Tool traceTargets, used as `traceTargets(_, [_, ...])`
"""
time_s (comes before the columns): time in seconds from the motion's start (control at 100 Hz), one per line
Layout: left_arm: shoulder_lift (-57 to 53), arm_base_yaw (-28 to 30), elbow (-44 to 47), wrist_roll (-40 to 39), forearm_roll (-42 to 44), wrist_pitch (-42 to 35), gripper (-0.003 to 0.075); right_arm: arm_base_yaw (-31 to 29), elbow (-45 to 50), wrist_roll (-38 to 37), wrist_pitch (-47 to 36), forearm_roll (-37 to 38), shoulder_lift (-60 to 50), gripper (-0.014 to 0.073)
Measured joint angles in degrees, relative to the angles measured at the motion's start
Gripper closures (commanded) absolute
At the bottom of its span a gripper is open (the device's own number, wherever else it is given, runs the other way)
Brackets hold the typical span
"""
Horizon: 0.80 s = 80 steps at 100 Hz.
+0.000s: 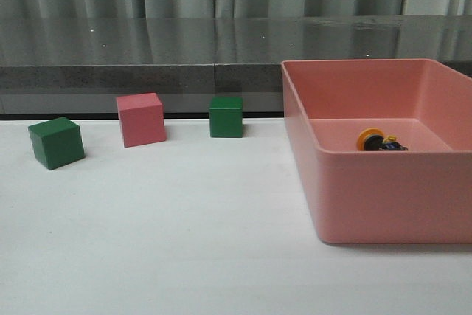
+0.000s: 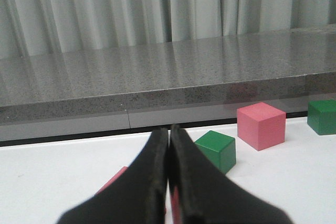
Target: Place and stand button with both arms
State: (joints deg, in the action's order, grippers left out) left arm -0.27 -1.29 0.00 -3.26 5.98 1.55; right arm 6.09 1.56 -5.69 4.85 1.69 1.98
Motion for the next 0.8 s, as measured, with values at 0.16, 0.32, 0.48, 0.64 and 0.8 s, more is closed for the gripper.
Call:
traceTargets(0.16, [0.0, 0.0, 0.0, 0.0, 0.0, 0.0, 0.0739, 0.0, 0.0, 0.0, 0.0, 0.0, 0.0, 0.0703])
traceTargets(0.32, [0.0, 0.0, 0.0, 0.0, 0.0, 0.0, 0.0739, 0.0, 0.0, 0.0, 0.0, 0.1, 0.0, 0.0703])
traceTargets(0.48, [0.0, 0.0, 0.0, 0.0, 0.0, 0.0, 0.0739, 0.0, 0.0, 0.0, 0.0, 0.1, 0.0, 0.0703])
traceTargets(0.64, [0.0, 0.0, 0.0, 0.0, 0.0, 0.0, 0.0739, 0.0, 0.0, 0.0, -0.4, 0.1, 0.0, 0.0703])
traceTargets(0.8, [0.0, 0.0, 0.0, 0.0, 0.0, 0.0, 0.0739, 0.0, -0.1, -0.1, -5.2, 0.1, 0.0, 0.0703])
